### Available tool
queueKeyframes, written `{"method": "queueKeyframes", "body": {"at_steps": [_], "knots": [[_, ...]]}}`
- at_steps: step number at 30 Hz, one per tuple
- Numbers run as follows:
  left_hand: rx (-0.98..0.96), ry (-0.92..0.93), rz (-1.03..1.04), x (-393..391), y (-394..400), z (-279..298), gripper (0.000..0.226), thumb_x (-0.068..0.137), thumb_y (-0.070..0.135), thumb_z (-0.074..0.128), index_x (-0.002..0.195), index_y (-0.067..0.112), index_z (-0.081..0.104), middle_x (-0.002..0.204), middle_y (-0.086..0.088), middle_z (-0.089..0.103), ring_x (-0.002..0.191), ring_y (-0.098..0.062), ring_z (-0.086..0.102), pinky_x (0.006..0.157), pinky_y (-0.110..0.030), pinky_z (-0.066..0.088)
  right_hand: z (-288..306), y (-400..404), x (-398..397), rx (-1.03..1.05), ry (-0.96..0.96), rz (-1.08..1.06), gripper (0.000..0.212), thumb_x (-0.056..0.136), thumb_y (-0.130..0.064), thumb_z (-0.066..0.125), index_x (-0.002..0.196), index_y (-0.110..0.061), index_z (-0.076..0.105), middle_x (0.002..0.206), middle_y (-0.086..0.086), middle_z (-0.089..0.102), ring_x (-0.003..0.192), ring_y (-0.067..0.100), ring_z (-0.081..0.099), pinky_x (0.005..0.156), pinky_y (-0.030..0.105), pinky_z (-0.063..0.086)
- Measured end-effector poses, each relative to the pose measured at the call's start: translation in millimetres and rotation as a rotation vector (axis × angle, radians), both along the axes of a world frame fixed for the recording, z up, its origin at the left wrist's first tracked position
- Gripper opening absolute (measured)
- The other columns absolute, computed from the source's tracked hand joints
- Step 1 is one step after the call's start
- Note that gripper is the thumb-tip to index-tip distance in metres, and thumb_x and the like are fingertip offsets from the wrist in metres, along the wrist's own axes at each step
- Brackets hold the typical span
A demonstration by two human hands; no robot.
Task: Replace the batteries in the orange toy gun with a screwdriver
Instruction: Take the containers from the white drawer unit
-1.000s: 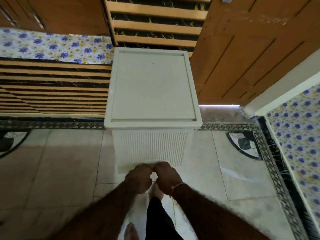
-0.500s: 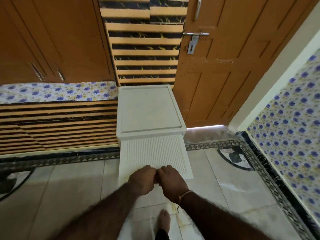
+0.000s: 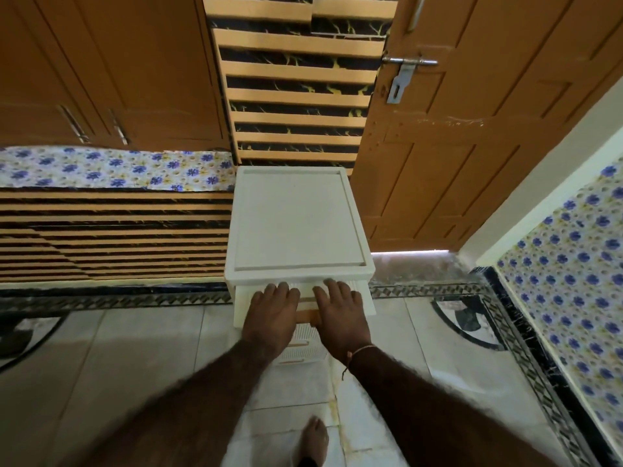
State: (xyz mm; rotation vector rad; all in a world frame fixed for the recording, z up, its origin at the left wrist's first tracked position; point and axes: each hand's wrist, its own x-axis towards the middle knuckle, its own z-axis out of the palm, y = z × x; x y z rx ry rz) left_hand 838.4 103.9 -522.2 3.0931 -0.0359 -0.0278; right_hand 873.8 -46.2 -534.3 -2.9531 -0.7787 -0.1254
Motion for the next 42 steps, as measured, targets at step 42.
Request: {"method": "queueKeyframes", "body": {"at_steps": [42], "knots": [[-0.600,0.136,0.289,-70,33,-50,0.010,0.091,0.027,0.057,0.087,0.018,0.060,0.095,0.000,0.063,0.092,-0.020,0.061,0.077,-0.034,0.054,-37,-15,-34,0.389,0.542,-0.411,0.038,0.092,-0.030,0.063,0.120,-0.003,0.060,0.122,0.013,0.063,0.114,0.029,0.058,0.098,0.033,0.041]]}}
